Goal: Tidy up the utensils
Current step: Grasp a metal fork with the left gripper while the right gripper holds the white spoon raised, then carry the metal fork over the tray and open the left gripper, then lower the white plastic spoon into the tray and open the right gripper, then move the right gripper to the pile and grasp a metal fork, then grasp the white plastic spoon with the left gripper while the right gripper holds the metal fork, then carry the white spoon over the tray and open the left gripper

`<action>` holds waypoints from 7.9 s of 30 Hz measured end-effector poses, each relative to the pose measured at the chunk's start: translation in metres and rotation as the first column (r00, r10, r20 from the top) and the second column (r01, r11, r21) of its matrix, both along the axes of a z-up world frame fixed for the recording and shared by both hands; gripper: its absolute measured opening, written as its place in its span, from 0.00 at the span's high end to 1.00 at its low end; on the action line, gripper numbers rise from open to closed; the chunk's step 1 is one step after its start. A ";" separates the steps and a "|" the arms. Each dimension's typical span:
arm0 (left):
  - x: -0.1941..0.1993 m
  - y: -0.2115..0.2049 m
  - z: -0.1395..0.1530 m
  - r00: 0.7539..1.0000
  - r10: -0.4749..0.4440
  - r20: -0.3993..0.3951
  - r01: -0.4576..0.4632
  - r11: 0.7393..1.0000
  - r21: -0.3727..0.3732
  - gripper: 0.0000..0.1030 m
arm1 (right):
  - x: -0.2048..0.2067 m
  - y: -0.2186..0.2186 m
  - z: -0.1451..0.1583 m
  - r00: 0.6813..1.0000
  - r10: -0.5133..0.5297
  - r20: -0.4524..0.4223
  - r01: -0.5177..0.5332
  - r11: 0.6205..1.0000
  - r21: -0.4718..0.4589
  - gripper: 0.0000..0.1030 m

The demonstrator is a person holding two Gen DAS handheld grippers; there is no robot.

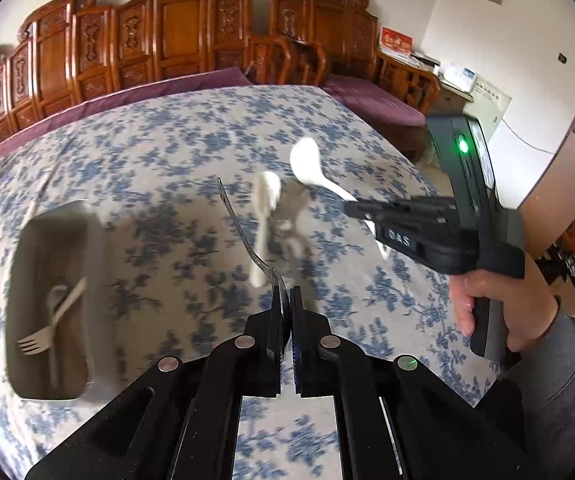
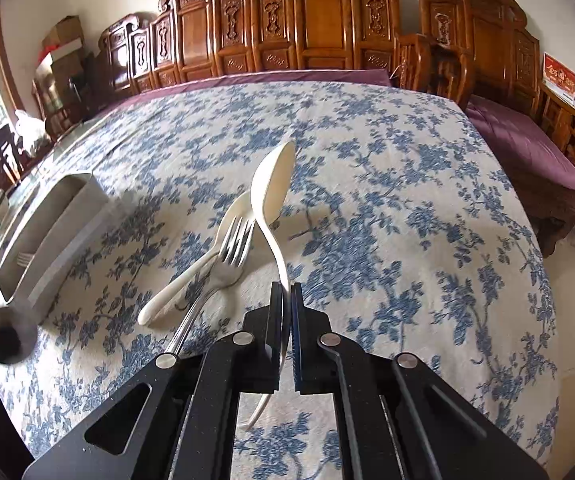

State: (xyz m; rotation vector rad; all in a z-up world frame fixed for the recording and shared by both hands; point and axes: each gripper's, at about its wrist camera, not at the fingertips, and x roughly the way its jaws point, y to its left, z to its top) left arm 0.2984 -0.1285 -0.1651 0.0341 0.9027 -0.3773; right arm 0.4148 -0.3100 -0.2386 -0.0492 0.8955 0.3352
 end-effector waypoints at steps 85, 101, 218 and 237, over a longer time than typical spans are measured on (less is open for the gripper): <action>0.039 0.281 0.003 0.924 0.380 0.044 -0.379 0.925 -0.023 0.86 | -0.026 0.297 0.021 0.974 0.190 -0.120 -0.183 0.981 0.070 0.95; 0.034 0.262 0.007 0.937 0.343 0.060 -0.344 0.939 -0.003 0.80 | -0.044 0.267 0.039 0.978 0.200 -0.056 -0.192 0.973 0.129 0.84; 0.080 -0.001 -0.011 0.999 -0.037 0.011 0.034 0.982 0.183 0.93 | 0.011 0.010 -0.034 0.991 -0.117 -0.067 0.108 0.987 -0.122 0.92; 0.033 0.102 0.016 0.993 0.092 0.069 -0.105 0.969 0.223 0.93 | -0.015 0.047 -0.032 0.999 -0.036 -0.032 0.030 0.987 -0.157 0.92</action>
